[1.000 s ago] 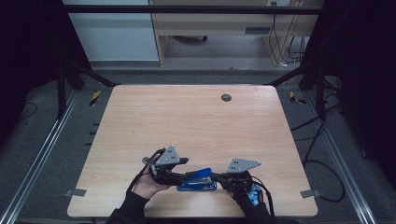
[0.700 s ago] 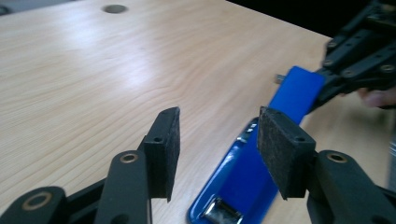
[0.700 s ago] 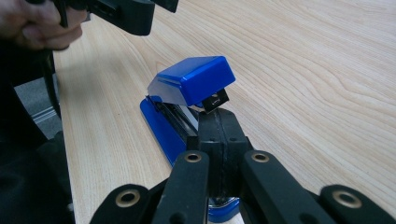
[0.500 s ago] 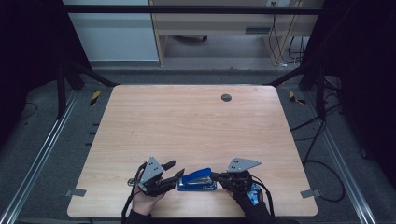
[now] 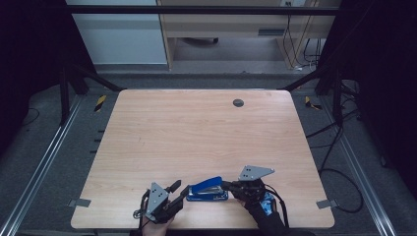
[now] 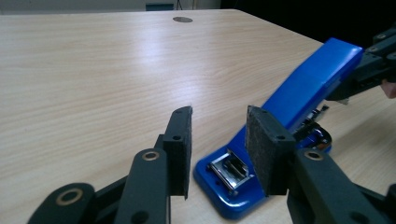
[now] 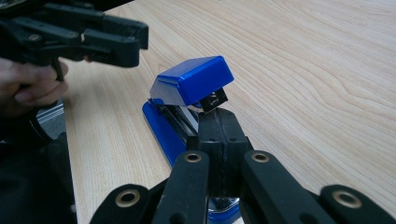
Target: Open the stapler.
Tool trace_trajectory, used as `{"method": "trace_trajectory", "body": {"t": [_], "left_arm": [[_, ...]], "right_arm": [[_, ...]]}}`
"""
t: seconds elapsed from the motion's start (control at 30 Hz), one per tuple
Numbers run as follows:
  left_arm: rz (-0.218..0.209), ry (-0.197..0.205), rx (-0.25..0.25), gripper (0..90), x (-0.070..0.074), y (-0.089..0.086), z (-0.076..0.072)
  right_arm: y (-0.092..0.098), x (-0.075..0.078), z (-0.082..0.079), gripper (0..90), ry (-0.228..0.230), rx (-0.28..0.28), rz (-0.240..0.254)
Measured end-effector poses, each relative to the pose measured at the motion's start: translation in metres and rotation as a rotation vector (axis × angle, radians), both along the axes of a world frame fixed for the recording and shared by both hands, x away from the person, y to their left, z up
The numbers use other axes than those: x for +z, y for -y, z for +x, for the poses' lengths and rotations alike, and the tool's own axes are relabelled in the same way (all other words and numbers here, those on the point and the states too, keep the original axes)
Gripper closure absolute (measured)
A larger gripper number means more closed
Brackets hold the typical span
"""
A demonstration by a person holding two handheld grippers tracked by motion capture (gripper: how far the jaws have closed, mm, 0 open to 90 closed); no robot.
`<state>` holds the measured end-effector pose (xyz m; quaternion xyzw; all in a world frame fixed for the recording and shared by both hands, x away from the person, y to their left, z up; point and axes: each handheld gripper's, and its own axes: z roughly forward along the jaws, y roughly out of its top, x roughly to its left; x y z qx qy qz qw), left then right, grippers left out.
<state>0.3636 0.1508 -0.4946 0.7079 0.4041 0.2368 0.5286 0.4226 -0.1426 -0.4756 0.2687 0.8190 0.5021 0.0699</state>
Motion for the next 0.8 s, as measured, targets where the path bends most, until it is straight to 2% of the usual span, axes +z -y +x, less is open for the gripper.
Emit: {"method": "trace_trajectory", "body": {"t": [0.07, 0.27, 0.43, 0.57, 0.6, 0.67, 0.77, 0.8], "left_arm": [[0.011, 0.002, 0.005, 63.8, -0.002, 0.004, -0.004], [-0.004, -0.003, -0.022, 70.0, -0.009, 0.017, -0.014], [0.002, -0.012, -0.038, 72.6, -0.013, 0.031, -0.017], [0.015, -0.015, -0.068, 74.4, -0.016, 0.044, -0.019], [0.004, -0.002, -0.096, 74.4, -0.016, 0.048, -0.018], [0.009, -0.002, -0.097, 75.4, -0.017, 0.052, -0.019], [0.001, -0.013, -0.107, 77.6, -0.018, 0.057, -0.018], [0.001, -0.032, -0.099, 78.0, -0.018, 0.059, -0.019]], "right_arm": [[0.000, 0.000, 0.000, 90.0, 0.000, 0.001, 0.001], [0.000, 0.000, 0.000, 90.0, 0.001, 0.002, 0.005], [0.000, 0.001, 0.000, 90.0, 0.002, 0.003, 0.012], [0.001, 0.001, 0.000, 90.0, 0.002, -0.001, 0.014], [0.001, 0.001, 0.000, 90.0, 0.001, 0.000, 0.015], [0.001, 0.001, 0.000, 90.0, 0.001, 0.002, 0.015], [0.001, 0.001, 0.000, 90.0, 0.001, 0.004, 0.016], [0.001, 0.001, 0.000, 90.0, 0.001, 0.004, 0.016]]}}
